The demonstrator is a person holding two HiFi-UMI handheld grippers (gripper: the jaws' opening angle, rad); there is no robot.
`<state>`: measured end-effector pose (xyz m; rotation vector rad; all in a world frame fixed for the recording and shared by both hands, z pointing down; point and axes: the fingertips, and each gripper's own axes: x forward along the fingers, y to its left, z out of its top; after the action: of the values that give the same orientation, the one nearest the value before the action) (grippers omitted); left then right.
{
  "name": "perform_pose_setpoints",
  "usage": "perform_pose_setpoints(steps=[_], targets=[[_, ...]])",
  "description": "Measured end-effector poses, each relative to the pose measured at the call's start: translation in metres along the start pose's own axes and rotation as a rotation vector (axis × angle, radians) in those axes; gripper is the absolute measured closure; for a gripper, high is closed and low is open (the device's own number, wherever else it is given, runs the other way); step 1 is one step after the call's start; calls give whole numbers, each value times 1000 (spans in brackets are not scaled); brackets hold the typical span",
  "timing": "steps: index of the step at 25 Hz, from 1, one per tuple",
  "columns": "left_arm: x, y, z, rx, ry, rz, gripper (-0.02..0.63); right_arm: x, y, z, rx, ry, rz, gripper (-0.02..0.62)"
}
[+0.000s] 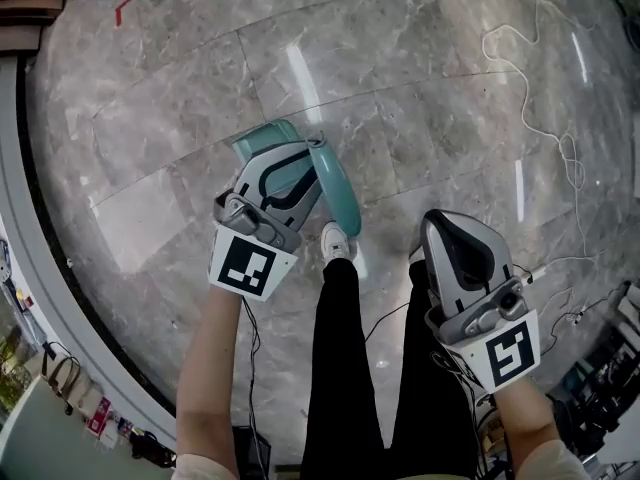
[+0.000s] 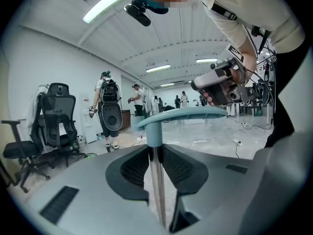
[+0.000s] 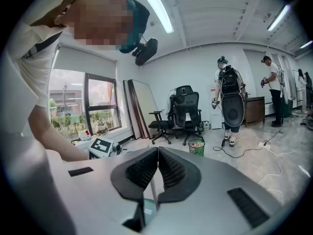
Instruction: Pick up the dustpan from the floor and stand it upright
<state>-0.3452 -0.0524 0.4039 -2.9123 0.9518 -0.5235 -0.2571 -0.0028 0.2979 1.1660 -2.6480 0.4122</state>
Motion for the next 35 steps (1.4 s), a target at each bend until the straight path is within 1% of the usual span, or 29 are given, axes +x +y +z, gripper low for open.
perform_pose_setpoints(steps=[5,9,11,12,14,16,19,20,21,22,23,24,25,27,28,30,32,33,35], targets=[[6,2,3,-14,-30,20,525,10,5,4,-10,-2,11,578],[6,1,5,36,-27,44,523,9,1,3,0,-6,-2,578],[2,2,2,45,-18,50,515,6,-1,1,7,-4,-7,578],[1,3,0,53,-7,51,500,4,-3,0,11,-3,-9,578],[0,4,-4,68,23,55,440,-1,-7,-3,18,-1,-5,578],[-5,7,-11,64,53,79,439,-5,-10,-5,20,-1,6,578],[-24,5,-19,36,119,137,440,-14,-16,-3,25,-14,30,578],[-34,0,-20,23,146,162,448,-19,-19,-2,33,-22,35,578],[-46,-7,-20,4,171,190,476,-24,-22,-1,42,-32,40,578],[-60,-14,-16,-33,186,229,521,-28,-23,0,50,-41,45,578],[-74,-21,-10,-96,181,287,572,-31,-24,1,55,-49,52,578],[-88,-25,-1,-170,158,360,594,-33,-23,4,54,-58,65,578],[-99,-30,10,-223,131,433,595,-35,-21,8,50,-71,84,578],[-113,-42,38,-259,87,549,595,-46,-15,23,43,-107,123,578],[-116,-51,56,-268,67,591,595,-56,-12,33,50,-131,134,578],[-123,-77,99,-295,32,640,595,-81,-6,56,74,-166,143,578],[-133,-105,148,-318,0,653,595,-115,5,77,73,-169,156,578],[-140,-117,174,-313,-14,653,595,-133,11,89,63,-169,161,578],[-154,-135,227,-273,-51,665,595,-164,22,120,30,-190,178,578]])
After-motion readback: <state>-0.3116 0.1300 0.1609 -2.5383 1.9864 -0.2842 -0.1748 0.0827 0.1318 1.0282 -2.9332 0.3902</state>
